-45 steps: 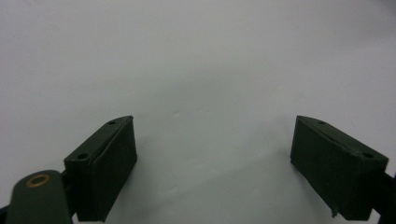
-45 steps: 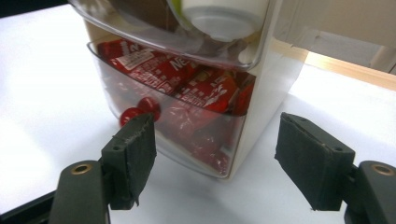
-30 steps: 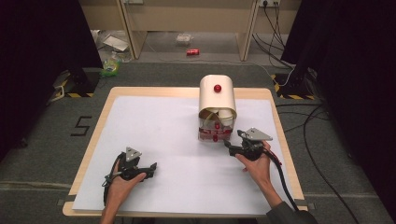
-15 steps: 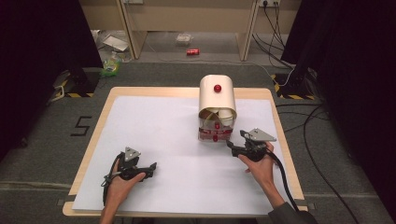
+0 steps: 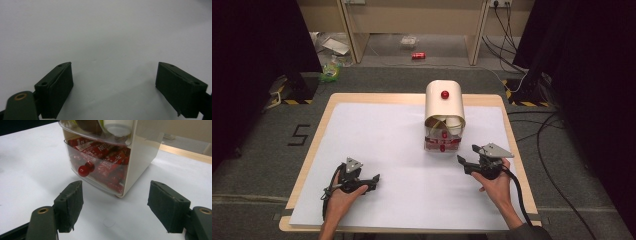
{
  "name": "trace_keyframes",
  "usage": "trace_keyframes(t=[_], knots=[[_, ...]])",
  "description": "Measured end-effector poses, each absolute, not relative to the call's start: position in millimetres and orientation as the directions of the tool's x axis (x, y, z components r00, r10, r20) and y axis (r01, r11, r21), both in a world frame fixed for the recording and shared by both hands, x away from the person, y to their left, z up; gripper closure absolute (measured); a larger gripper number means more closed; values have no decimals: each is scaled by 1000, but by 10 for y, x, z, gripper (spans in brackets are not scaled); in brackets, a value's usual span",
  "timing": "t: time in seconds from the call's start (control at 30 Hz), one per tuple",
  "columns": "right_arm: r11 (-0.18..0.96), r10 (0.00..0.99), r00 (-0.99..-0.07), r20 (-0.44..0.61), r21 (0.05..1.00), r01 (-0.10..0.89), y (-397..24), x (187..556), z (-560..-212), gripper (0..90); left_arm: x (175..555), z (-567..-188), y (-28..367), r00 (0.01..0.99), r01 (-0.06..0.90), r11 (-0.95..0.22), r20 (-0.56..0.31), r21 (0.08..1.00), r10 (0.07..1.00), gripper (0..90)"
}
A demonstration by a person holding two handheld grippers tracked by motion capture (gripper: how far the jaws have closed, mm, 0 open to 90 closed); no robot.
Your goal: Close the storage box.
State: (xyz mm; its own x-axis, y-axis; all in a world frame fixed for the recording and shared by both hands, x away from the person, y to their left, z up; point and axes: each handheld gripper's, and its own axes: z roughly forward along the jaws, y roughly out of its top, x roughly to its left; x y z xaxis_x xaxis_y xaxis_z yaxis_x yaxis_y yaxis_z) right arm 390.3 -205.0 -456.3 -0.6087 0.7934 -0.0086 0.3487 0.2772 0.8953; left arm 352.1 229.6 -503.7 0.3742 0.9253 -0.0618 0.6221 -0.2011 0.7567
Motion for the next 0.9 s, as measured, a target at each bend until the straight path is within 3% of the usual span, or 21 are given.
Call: trace_keyframes(t=[0.9], knots=[[266,785,-618,26,888,376,-2286,3564,-4600,285,3521,-5038,2290,374,621,-203,-58,757,926,140]])
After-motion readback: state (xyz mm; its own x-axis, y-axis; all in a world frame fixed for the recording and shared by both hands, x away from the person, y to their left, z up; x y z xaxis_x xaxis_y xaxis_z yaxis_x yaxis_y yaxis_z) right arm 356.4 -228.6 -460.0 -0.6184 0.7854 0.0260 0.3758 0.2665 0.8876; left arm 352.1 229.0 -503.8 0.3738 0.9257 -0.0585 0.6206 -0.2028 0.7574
